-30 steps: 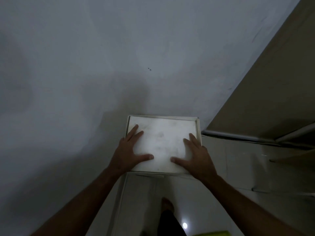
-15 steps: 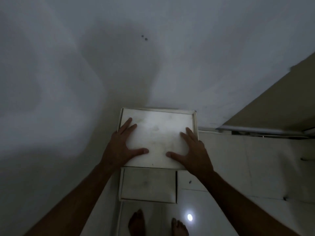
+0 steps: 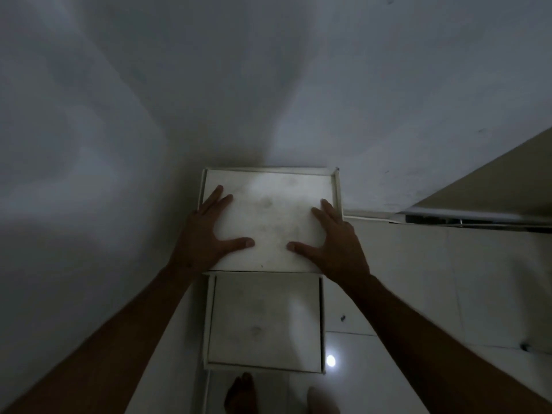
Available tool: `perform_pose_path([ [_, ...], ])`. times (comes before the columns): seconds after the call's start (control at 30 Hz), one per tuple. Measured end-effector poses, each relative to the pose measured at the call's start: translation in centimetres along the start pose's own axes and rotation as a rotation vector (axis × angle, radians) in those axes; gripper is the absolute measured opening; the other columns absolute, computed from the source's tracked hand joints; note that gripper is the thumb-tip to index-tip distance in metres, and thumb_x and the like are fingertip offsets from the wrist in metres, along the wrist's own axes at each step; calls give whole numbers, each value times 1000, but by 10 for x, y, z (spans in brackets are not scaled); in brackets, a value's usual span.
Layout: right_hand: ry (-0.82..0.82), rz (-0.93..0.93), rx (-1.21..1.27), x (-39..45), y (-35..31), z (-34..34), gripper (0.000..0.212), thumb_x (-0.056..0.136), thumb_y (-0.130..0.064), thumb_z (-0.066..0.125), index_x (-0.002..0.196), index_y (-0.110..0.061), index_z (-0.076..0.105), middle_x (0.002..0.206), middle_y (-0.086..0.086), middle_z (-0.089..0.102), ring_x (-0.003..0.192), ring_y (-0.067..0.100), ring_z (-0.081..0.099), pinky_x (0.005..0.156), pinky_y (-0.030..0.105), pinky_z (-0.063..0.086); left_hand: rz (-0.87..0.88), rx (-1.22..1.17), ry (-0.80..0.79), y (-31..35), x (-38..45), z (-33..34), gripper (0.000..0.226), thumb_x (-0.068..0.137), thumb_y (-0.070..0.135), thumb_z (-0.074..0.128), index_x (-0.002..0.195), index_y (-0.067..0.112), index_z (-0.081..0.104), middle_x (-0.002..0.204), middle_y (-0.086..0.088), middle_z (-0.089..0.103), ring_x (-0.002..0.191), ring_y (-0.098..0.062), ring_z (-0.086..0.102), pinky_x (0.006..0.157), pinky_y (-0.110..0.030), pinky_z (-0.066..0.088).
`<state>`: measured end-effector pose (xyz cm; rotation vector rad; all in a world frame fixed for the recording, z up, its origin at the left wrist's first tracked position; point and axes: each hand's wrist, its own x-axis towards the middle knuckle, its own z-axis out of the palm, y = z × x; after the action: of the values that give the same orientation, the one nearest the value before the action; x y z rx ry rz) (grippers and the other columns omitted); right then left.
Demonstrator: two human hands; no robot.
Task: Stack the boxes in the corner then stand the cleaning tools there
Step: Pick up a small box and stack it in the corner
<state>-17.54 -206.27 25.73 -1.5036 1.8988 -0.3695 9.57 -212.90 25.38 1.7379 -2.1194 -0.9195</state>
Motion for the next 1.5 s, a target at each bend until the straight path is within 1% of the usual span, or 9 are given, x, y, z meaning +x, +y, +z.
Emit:
perform_pose_path([
  [0.2, 27, 0, -12, 13, 8, 17, 100, 75, -73, 70, 155, -26, 33, 168, -7, 14, 146, 33, 26, 114, 47, 31, -1, -15, -12, -16, 13, 10, 117, 58, 86, 67, 155, 32, 33, 164, 26, 9, 149, -4, 18, 122, -48, 24],
  [0.47, -11, 7, -30, 14, 21, 41, 98, 77, -73, 69, 155, -26, 34, 168, -7, 12, 145, 34, 28, 112, 49, 34, -5, -7, -67, -38, 12, 27, 117, 58, 87, 64, 155, 30, 33, 165, 22, 8, 150, -9, 18, 122, -46, 23],
  [0.53, 9, 13, -30, 18, 23, 43, 98, 77, -73, 69, 155, -26, 34, 168, -7, 13, 145, 33, 28, 113, 48, 33, 1, -15, -56, -38, 16, 28, 115, 60, 85, 66, 155, 29, 33, 166, 20, 10, 150, -9, 19, 122, -43, 22],
  [0.63, 31, 11, -29, 22, 24, 44, 97, 78, -72, 68, 155, -25, 33, 167, -6, 17, 146, 32, 28, 114, 47, 31, -6, -28, -45, -39, 22, 30, 111, 63, 75, 73, 156, 29, 32, 166, 16, 13, 150, -11, 18, 122, -42, 21],
  [0.77, 48, 5, -38, 21, 28, 46, 98, 78, -73, 67, 155, -24, 33, 167, -7, 18, 146, 30, 30, 115, 45, 29, 9, -36, -13, -39, 18, 32, 110, 63, 71, 73, 156, 27, 32, 166, 15, 14, 147, -4, 17, 120, -33, 16],
  [0.97, 91, 10, -48, 17, 35, 46, 96, 78, -71, 69, 154, -23, 36, 166, -7, 22, 144, 29, 34, 115, 43, 30, 41, -54, 43, -36, 17, 37, 108, 64, 67, 78, 154, 23, 37, 165, 15, 19, 146, -2, 22, 118, -27, 20],
  [1.17, 82, 19, -52, 23, 35, 45, 96, 77, -73, 67, 153, -23, 37, 166, -7, 22, 145, 30, 32, 115, 44, 30, 50, -31, -3, -35, 24, 35, 108, 67, 69, 74, 156, 24, 33, 166, 13, 14, 150, -9, 20, 121, -34, 19],
  [1.37, 80, 11, -46, 25, 34, 46, 97, 78, -73, 66, 154, -21, 37, 166, -5, 22, 145, 31, 32, 116, 47, 30, 44, -28, -10, -37, 24, 34, 105, 70, 64, 77, 156, 25, 32, 166, 16, 12, 145, 0, 15, 118, -31, 17],
  [1.5, 77, 7, -52, 25, 32, 49, 97, 78, -75, 65, 154, -21, 37, 166, -8, 20, 146, 33, 29, 115, 49, 31, 31, 3, -15, -41, 22, 35, 105, 72, 66, 74, 157, 25, 29, 166, 17, 8, 145, 0, 12, 122, -39, 17],
])
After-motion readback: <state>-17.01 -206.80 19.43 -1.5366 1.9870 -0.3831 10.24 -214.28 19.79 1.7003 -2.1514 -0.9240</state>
